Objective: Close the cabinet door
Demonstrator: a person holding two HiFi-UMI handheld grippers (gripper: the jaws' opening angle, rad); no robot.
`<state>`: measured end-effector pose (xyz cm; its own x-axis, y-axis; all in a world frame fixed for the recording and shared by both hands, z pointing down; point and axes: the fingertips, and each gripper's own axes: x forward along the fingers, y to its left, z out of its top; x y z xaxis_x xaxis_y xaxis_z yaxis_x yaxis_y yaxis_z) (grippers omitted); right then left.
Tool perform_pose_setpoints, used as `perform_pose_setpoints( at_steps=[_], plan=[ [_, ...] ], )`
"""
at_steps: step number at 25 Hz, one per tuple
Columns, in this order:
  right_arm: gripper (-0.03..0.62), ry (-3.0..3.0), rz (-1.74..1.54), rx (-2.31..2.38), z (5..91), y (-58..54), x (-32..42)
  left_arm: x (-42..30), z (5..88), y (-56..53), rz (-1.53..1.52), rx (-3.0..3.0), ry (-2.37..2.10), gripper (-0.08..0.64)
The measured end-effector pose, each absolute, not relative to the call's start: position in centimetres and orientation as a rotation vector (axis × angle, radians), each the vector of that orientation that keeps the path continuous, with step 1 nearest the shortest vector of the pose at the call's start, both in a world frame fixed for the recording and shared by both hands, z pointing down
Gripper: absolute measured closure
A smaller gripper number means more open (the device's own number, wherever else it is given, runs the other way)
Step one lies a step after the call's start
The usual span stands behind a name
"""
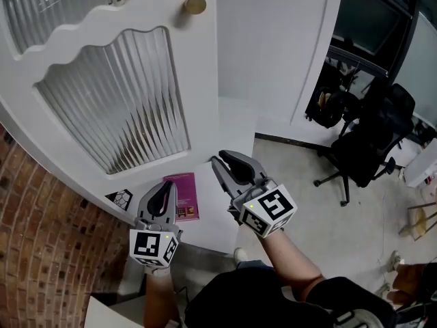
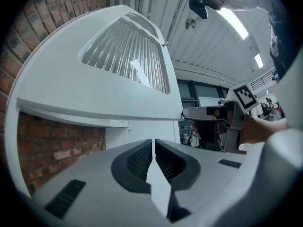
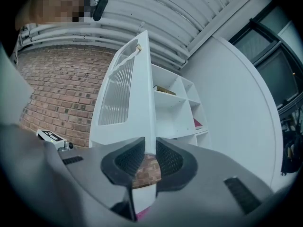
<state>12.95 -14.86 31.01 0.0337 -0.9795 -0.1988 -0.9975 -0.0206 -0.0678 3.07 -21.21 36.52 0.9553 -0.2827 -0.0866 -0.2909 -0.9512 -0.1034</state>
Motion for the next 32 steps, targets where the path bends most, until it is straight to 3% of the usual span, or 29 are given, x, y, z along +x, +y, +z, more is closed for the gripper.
perform_pose_setpoints(
  at_steps=[20,32],
  plan=[
    [0.514,2.330,0.080,-1.800,31.5,-21.6,17.3,5.2,36.7,-24.3,0.047,-2.883,0.896,0.549],
    [0.512,2.334,0.085,-1.843,31.7,-22.2,16.3,3.4,36.3,-24.3,0.074,-2.887,0.898,0.549]
  ],
)
